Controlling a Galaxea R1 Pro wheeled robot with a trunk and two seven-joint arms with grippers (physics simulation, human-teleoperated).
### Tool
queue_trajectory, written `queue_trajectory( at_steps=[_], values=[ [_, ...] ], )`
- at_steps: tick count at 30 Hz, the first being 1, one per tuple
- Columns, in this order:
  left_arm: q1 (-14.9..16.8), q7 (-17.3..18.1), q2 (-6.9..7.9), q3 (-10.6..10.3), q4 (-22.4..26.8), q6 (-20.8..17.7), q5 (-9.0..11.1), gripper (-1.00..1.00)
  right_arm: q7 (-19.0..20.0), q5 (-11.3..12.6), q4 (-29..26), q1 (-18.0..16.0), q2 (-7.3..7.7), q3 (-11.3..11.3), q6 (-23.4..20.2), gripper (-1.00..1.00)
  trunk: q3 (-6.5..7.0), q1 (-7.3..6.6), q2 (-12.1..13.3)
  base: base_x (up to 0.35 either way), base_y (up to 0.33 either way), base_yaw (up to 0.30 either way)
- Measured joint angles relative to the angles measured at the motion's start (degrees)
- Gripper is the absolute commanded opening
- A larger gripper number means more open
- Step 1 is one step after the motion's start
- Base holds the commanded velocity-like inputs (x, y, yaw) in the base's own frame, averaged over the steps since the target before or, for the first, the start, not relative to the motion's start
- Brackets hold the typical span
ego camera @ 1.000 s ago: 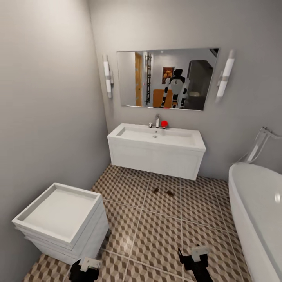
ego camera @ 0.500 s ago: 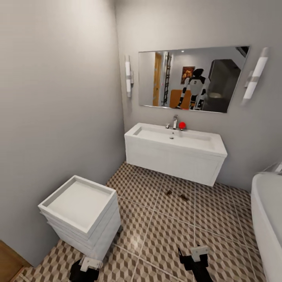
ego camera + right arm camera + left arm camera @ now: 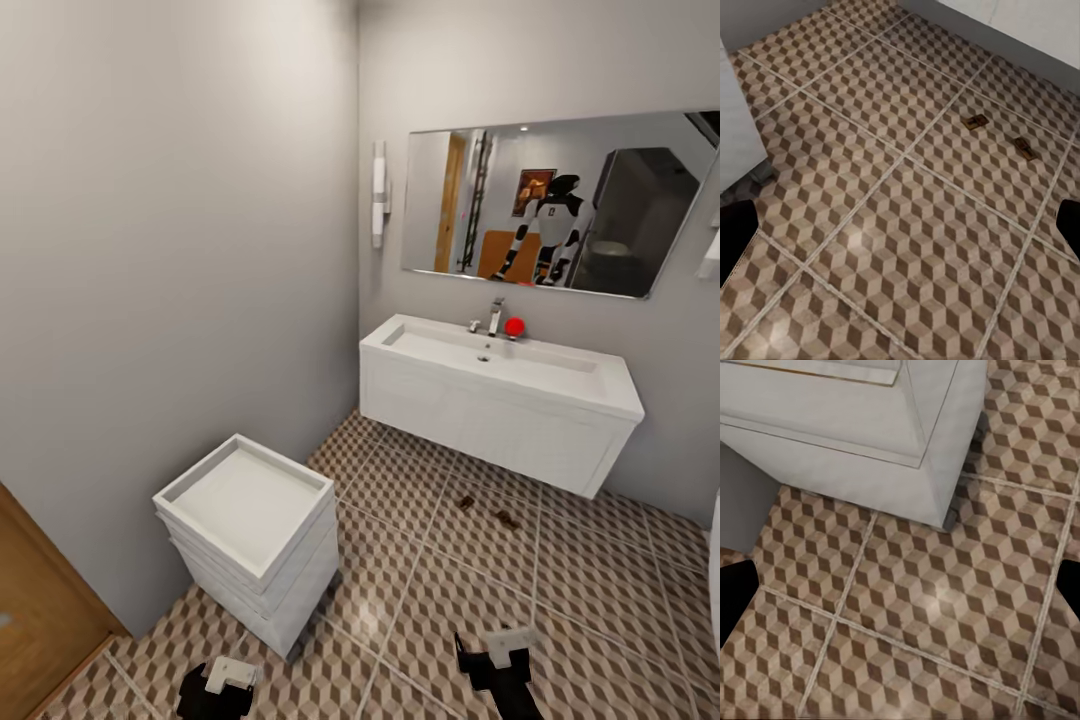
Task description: Take the four mousetraps from the cabinet in the bathroom and place them on the bathroom floor. Make sure all four end up on the same floor surface, and ensure that at least two of them are either under or directly next to the same bathroom sink.
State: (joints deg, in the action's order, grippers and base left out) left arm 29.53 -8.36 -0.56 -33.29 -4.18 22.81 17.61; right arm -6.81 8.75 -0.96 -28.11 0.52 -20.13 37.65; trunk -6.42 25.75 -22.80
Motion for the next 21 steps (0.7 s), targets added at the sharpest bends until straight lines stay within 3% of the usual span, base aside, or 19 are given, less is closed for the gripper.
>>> queue_trajectory(
  at_steps=[13,21],
  values=[
    [0.00,0.00,0.00,0.00,0.00,0.00,-0.01,1.00,-0.01,0.00,0.00,0.01,-0.37,0.00,-0.02,1.00,0.00,0.00,0.00,-0.002,0.000,0.286],
    [0.00,0.00,0.00,0.01,-0.01,-0.01,0.00,1.00,0.01,0.00,-0.02,0.01,-0.43,-0.01,-0.03,1.00,0.00,0.02,0.01,-0.167,0.116,0.286]
  ],
)
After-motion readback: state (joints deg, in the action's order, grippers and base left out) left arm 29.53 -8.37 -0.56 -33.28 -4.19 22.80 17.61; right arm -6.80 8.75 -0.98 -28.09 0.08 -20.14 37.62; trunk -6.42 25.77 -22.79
